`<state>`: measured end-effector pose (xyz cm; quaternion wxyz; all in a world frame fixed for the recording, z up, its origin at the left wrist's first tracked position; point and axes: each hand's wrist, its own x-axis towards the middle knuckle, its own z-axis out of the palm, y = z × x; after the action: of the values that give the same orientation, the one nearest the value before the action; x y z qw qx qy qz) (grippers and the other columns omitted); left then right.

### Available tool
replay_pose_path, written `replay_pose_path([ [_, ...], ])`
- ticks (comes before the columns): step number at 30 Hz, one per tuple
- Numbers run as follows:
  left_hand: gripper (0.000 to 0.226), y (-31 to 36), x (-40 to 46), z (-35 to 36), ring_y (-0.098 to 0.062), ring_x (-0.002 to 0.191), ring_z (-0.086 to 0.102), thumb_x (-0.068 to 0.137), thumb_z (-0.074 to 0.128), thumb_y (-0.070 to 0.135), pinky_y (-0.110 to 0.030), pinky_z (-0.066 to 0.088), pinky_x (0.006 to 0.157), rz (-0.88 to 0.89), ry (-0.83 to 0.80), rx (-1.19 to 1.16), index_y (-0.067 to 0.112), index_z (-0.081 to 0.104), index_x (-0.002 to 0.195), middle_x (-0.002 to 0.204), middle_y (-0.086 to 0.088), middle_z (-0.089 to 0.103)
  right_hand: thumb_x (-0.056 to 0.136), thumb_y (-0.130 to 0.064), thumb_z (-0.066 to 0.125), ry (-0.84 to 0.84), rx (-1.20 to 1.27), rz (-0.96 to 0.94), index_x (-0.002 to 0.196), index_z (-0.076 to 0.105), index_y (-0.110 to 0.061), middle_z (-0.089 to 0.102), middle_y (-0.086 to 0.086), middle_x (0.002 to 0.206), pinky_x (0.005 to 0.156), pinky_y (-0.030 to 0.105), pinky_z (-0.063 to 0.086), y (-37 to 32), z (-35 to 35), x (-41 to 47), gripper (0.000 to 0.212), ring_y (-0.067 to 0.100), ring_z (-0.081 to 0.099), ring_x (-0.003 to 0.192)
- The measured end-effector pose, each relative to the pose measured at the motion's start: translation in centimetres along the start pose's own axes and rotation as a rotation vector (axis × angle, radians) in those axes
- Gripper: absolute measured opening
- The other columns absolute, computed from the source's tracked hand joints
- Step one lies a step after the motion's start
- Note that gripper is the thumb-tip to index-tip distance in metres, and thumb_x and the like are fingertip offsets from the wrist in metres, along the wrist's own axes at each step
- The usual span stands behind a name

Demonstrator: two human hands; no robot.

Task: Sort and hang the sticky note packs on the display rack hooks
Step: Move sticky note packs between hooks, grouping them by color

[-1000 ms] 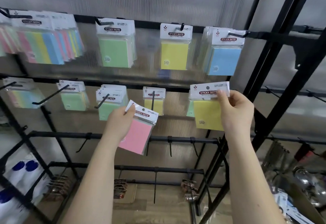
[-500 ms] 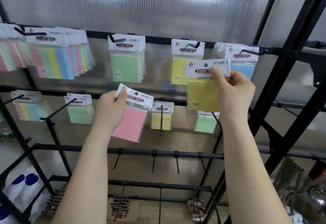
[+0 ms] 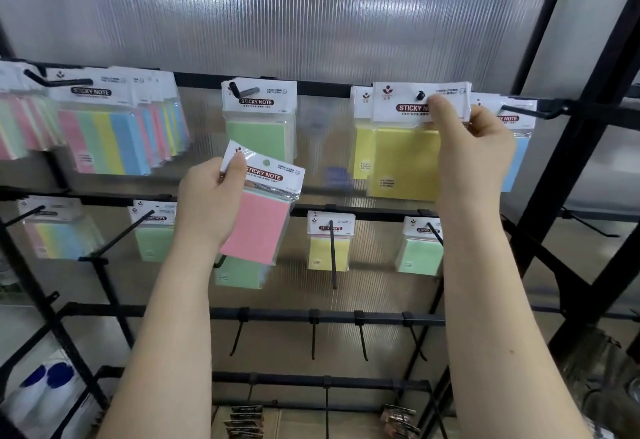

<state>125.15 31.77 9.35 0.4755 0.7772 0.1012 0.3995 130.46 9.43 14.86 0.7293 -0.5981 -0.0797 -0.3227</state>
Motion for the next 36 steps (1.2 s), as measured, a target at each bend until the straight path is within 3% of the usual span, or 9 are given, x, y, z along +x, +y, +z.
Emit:
replay_pose_path([
  [3,0.042,0.0,0.4,0.1,-0.010,0.058,0.046,0.099,0.043,0.030,-0.024,0.034,0.053,0.011,-0.008,-0.013,-0.006,0.060,0.087,0.070,0.000,0.058,0.080,-0.024,0.070,-0.001,-0.015,-0.009,0.064,0.044,0.001,0.026,-0.004,0.056,0.049,0.021,0.019,0.5,0.1,0.2,0.039,0.011,0.020,0.055],
  [7,0.043,0.0,0.6,0.1,-0.011,0.060,0.048,0.099,0.042,0.031,-0.027,0.034,0.054,0.024,-0.020,-0.014,-0.006,0.061,0.088,0.075,-0.003,0.061,0.083,-0.020,0.068,-0.028,-0.004,0.045,0.052,0.029,-0.020,0.021,-0.013,0.045,0.042,0.016,0.017,1.3,1.1,0.8,0.050,0.007,0.017,0.046],
  [12,0.044,0.1,0.9,-0.2,-0.011,0.061,0.049,0.100,0.041,0.032,-0.026,0.035,0.054,0.028,-0.027,-0.021,-0.006,0.061,0.089,0.071,0.001,0.060,0.082,-0.017,0.069,-0.001,-0.026,0.082,0.052,0.037,-0.024,0.032,-0.017,0.038,0.044,0.016,0.024,2.7,2.9,2.3,0.044,0.003,0.026,0.041],
  [18,0.047,-0.1,0.9,-0.7,-0.014,0.063,0.048,0.099,0.042,0.034,-0.022,0.035,0.052,0.027,-0.011,-0.035,-0.009,0.059,0.091,0.078,-0.010,0.061,0.077,-0.017,0.071,0.094,-0.068,0.076,0.080,0.057,-0.020,0.056,-0.013,0.071,0.064,0.017,0.042,4.2,4.3,3.9,0.015,0.002,0.051,0.063],
  [22,0.046,0.1,0.4,-1.0,-0.003,0.053,0.048,0.099,0.041,0.032,-0.015,0.033,0.046,-0.001,-0.011,-0.045,-0.009,0.058,0.091,0.071,-0.004,0.057,0.079,-0.018,0.072,0.102,-0.098,0.056,0.096,0.055,-0.020,0.054,-0.017,0.082,0.064,0.007,0.040,4.5,4.8,4.2,0.024,0.002,0.054,0.081],
  [25,0.048,0.1,-0.1,-1.4,-0.016,0.065,0.047,0.099,0.042,0.035,-0.025,0.034,0.056,-0.022,0.004,-0.078,-0.009,0.059,0.092,0.078,-0.010,0.054,0.080,-0.021,0.073,0.124,-0.130,0.041,0.106,0.056,-0.017,0.058,-0.011,0.097,0.069,0.007,0.041,4.8,4.7,3.8,0.031,0.004,0.055,0.090],
  [28,0.048,0.3,-0.8,-1.7,-0.015,0.070,0.046,0.099,0.042,0.037,-0.027,0.033,0.058,-0.048,0.007,-0.094,-0.006,0.060,0.091,0.081,-0.008,0.052,0.085,-0.020,0.068,0.119,-0.143,0.054,0.117,0.055,-0.016,0.059,-0.006,0.110,0.084,0.015,0.045,5.2,4.2,2.5,0.035,0.008,0.057,0.101],
  [33,0.048,0.6,-2.8,-3.0,-0.017,0.069,0.050,0.099,0.041,0.037,-0.027,0.035,0.059,-0.077,0.053,-0.090,-0.007,0.059,0.093,0.081,-0.009,0.053,0.092,-0.009,0.050,-0.012,-0.167,0.102,0.142,0.041,-0.011,0.048,-0.003,0.142,0.090,0.002,0.026,5.3,2.9,-0.6,0.050,0.008,0.042,0.131],
  [36,0.049,0.3,-4.1,-4.3,-0.016,0.070,0.048,0.099,0.041,0.039,-0.030,0.035,0.064,-0.092,0.081,-0.090,-0.006,0.060,0.090,0.081,-0.007,0.051,0.093,-0.010,0.047,-0.092,-0.218,0.130,0.147,0.032,-0.012,0.038,-0.003,0.150,0.108,0.015,0.025,5.6,2.5,-2.7,0.056,0.009,0.034,0.137],
])
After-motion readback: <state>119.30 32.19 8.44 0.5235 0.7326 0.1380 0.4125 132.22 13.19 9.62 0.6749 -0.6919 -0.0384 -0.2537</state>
